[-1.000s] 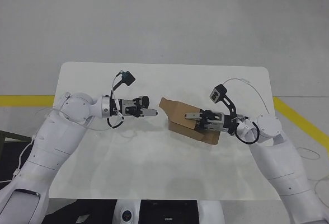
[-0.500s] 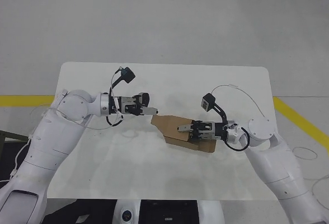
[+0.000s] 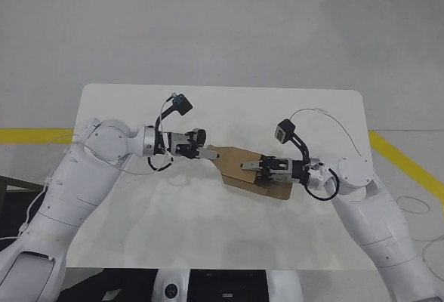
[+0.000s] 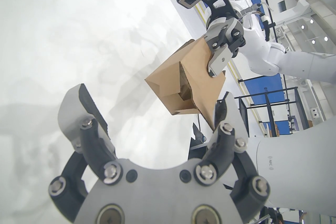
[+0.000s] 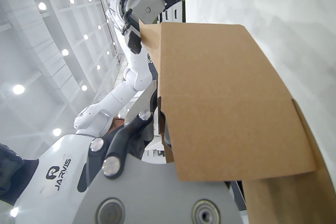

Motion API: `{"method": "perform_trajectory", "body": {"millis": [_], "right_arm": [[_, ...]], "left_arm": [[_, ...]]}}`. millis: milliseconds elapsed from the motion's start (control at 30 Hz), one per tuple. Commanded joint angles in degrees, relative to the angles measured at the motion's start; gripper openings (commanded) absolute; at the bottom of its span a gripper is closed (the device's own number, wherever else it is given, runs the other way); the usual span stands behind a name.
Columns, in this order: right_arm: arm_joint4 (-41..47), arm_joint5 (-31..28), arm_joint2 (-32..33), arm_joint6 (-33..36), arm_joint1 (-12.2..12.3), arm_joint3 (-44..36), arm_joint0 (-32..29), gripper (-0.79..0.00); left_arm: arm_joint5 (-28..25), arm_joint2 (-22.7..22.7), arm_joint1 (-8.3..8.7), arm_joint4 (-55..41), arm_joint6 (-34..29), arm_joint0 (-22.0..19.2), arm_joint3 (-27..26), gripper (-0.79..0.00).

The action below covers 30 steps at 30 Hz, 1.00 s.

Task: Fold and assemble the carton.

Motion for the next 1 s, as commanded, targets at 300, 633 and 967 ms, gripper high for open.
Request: {"method": "perform_trajectory", "body": {"millis": [300,633,967], "right_arm": [[-0.29,-2.98,1.51,1.37,0.42,-2.62,-0.24,-0.785],[1.67,-4.31,1.62,1.89,0.43,-3.01,-0.33,-0.785],[3.92,-4.94,1.85,2.12,0.38,-3.98,0.2,-0.785]], "left_arm": [[2.91,-0.34,-0.07,-3.11,-0.3,-0.2,0.52,0.0],[3.41,-1.19,-0.13,-7.53,-1.02,-0.15,2.03,0.0],[3.84,-0.26,-0.48,-8.86,-1.29,0.33,2.3,0.0]]}}
